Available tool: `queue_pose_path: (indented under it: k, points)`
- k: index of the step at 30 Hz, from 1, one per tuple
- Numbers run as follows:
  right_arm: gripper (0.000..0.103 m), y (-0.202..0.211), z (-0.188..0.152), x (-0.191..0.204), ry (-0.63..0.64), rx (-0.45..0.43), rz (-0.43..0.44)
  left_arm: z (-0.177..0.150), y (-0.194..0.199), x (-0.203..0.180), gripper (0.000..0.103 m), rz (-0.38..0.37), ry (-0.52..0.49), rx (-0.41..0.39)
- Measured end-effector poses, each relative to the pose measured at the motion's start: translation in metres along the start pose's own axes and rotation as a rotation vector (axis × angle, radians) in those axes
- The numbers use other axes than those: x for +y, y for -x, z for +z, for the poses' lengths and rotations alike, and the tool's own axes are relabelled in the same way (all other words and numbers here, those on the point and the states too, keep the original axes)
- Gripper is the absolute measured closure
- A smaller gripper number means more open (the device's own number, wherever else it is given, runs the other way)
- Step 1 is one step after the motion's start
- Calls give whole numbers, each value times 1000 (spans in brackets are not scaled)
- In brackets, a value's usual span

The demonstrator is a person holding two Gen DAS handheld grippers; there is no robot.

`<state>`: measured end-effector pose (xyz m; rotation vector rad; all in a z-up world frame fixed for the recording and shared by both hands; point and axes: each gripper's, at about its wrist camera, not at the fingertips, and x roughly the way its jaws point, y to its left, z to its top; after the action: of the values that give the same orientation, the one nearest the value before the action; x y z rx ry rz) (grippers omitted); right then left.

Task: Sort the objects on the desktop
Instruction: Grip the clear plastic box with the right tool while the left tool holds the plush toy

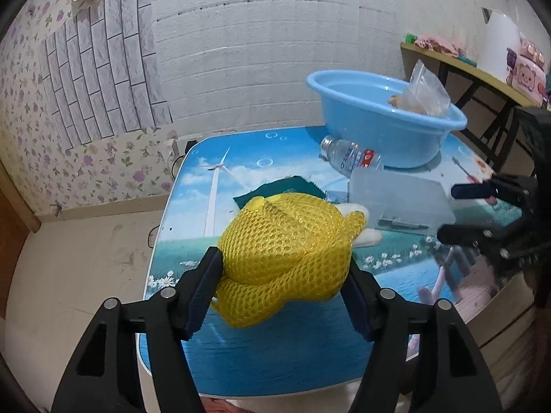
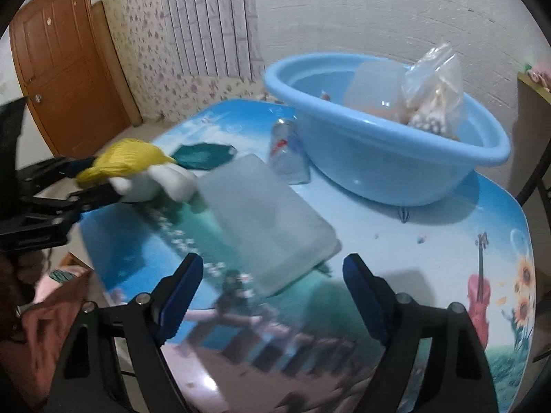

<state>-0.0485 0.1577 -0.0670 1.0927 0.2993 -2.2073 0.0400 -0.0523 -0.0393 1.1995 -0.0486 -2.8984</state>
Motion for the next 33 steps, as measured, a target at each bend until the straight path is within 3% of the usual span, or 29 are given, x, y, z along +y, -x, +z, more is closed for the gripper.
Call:
queue_pose_path:
  k: [5, 9, 10, 11, 15, 23, 33]
  points:
    - [16, -16, 7, 0, 45, 5, 13, 1, -6, 0, 19, 24, -9, 3]
    - [16, -25, 10, 2, 93, 11, 18, 2, -14, -1, 18, 13, -8, 10]
    - [17, -26, 9, 2, 96, 18, 39, 2, -17, -2, 18, 12, -8, 15]
    - [25, -26, 9, 2, 91, 20, 58, 2, -20, -2, 18, 13, -7, 20]
    - [33, -18, 4, -4, 48, 11, 108, 1, -24, -6, 16, 29, -14, 20]
    - [36, 19, -30, -22, -13, -34, 45, 4, -22, -10, 15, 24, -1, 6]
    - [37, 75, -72, -75, -188, -84, -139, 4, -22, -21, 15, 35, 4, 7]
